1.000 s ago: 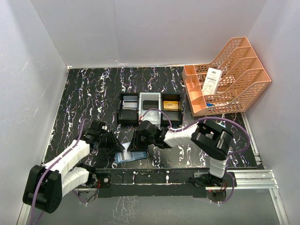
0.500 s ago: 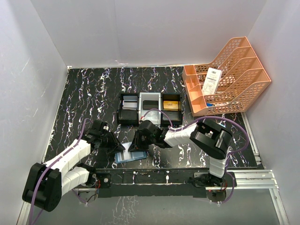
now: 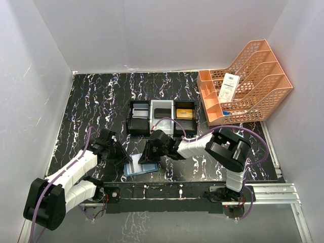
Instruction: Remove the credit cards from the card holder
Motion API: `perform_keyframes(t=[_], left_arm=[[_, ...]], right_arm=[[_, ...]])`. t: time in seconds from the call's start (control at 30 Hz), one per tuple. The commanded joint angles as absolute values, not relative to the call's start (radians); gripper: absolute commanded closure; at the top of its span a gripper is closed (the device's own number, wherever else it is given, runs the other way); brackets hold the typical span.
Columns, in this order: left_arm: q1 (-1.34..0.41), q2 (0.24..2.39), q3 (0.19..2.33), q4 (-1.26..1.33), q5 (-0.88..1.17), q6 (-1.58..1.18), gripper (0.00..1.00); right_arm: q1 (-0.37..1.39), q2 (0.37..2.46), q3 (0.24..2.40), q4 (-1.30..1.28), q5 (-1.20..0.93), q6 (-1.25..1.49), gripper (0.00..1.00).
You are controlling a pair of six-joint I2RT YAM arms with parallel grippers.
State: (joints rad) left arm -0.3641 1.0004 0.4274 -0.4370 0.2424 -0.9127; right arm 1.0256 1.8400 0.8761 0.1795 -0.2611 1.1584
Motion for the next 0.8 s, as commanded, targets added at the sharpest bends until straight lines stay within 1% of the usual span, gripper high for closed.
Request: perform_keyframes(t=[0.0, 0.13, 0.3, 0.37, 0.6, 0.67, 0.77], left_arm=[[-0.37, 1.026, 0.421, -0.45, 0.258, -0.908, 0.75], [-0.374, 1.035, 0.394, -0.419, 0.284, -0.913, 0.78], [-0.379, 1.03, 0.379, -0.414, 0.276, -0.913, 0.82], [-0.38, 1.032, 0.38, -0.416, 0.272, -0.913, 0.82], [-0.382, 1.045, 0.374, -0.406, 0.256, -0.908, 0.85], [-0.382, 1.057, 0.373, -0.403, 0.253, -0.904, 0.87], [-0.383, 1.069, 0.37, -0.394, 0.25, -0.899, 0.89]], right_arm=[[1.025, 1.852, 0.891, 0.169, -0.241, 1.156, 0.82], [1.025, 1.851, 0.885, 0.211, -0.267, 1.15, 0.82], [1.025, 1.842, 0.888, 0.235, -0.279, 1.144, 0.85], [1.025, 1.834, 0.887, 0.231, -0.275, 1.143, 0.9], [1.008, 1.81, 0.851, 0.238, -0.278, 1.143, 1.0], [0.997, 1.8, 0.825, 0.266, -0.298, 1.148, 1.0], [0.982, 1.783, 0.797, 0.281, -0.313, 1.149, 1.0]])
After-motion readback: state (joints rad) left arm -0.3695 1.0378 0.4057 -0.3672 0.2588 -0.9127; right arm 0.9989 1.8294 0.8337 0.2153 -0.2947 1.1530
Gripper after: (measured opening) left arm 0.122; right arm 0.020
